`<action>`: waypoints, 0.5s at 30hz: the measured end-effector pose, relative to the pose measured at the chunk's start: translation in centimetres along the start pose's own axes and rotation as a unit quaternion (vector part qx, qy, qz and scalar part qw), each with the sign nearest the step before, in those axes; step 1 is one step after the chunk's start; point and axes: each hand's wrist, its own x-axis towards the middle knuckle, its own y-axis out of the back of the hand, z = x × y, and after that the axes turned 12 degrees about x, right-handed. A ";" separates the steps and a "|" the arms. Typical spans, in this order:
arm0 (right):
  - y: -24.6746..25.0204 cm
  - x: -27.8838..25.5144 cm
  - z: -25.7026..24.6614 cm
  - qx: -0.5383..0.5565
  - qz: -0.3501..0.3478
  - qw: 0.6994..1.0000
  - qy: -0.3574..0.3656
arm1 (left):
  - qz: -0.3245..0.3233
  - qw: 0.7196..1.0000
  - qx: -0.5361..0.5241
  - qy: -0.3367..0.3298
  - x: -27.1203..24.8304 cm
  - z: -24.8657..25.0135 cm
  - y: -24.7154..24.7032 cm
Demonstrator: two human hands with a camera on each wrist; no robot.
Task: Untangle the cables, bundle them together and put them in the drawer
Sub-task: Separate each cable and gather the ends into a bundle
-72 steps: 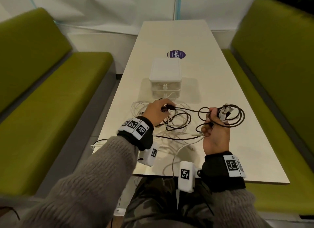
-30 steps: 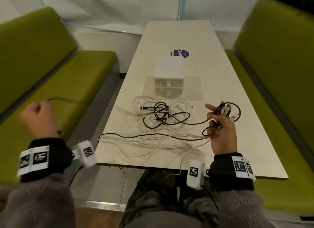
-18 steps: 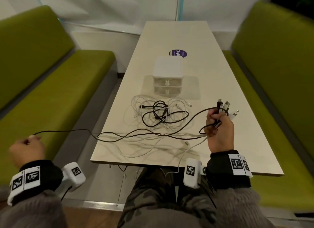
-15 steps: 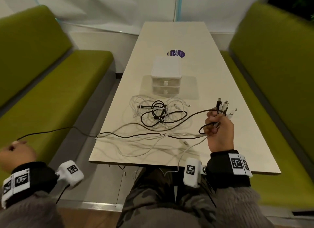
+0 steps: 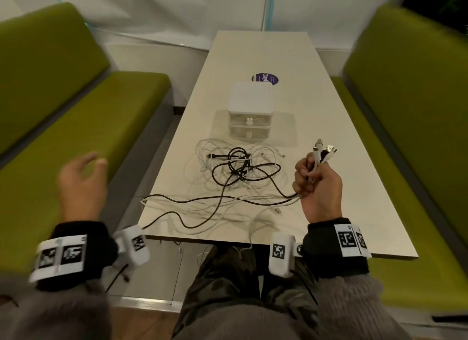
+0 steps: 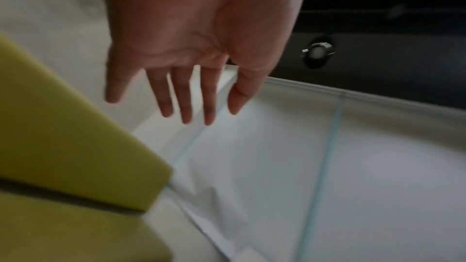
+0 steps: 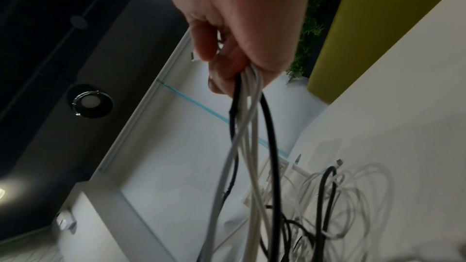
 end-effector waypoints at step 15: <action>-2.2 -1.9 1.2 0.054 -0.095 0.992 -0.061 | -0.485 0.815 0.016 -0.317 -14.8 11.9 -10.2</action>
